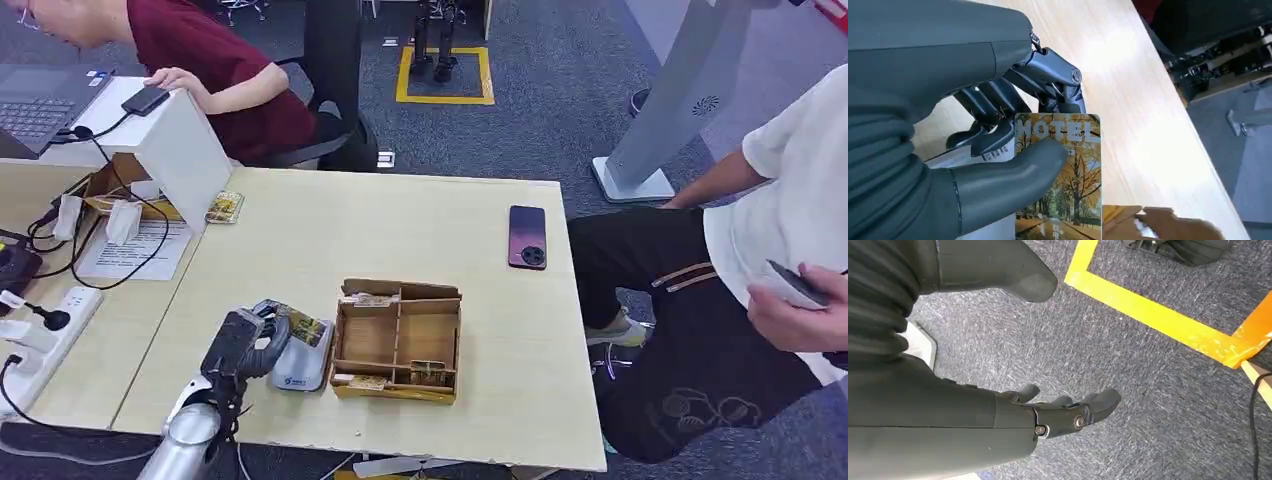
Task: Pass the card to the sensor for recognition and then transmit it.
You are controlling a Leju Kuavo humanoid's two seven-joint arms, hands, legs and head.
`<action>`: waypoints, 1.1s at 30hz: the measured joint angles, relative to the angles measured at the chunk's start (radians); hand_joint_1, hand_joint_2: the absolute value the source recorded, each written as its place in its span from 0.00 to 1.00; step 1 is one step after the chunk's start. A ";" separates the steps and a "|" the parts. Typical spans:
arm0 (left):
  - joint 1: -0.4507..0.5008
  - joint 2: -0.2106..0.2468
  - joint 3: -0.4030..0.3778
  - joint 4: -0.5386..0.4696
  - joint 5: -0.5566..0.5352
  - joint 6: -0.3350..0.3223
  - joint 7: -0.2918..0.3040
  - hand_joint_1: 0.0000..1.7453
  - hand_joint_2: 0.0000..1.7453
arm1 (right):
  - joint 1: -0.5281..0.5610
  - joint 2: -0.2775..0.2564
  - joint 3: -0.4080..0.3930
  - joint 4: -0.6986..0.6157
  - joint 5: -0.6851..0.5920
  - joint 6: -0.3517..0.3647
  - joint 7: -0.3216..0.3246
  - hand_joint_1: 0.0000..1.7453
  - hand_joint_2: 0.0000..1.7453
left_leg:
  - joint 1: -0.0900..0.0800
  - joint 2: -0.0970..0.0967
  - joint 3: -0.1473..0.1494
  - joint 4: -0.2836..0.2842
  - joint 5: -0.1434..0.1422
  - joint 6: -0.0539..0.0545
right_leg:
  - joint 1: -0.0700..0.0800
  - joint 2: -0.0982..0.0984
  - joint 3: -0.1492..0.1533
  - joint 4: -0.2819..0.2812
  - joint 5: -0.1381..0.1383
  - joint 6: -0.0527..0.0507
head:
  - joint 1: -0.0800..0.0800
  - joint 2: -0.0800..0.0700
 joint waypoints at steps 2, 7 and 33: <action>-0.001 -0.010 0.017 -0.016 0.046 0.026 -0.008 1.00 1.00 | 0.000 0.000 -0.002 0.000 0.005 -0.002 0.000 0.00 1.00 | 0.000 0.000 0.000 0.000 0.000 0.000 | 0.000 0.000 0.000 0.000 0.000 0.000 | 0.000 0.000; -0.043 -0.025 0.084 -0.059 0.159 0.103 -0.038 1.00 1.00 | -0.002 0.000 -0.007 0.000 0.026 0.001 0.012 0.00 1.00 | 0.000 0.000 0.000 0.000 0.001 -0.001 | 0.000 0.000 0.000 0.000 0.001 0.001 | 0.000 0.000; -0.389 -0.042 0.185 0.250 -0.126 0.598 -0.225 1.00 1.00 | -0.047 0.020 0.014 -0.007 0.114 0.051 0.050 0.00 1.00 | 0.000 0.000 -0.001 0.000 0.003 -0.001 | 0.000 0.000 0.000 0.000 0.003 0.000 | 0.000 0.000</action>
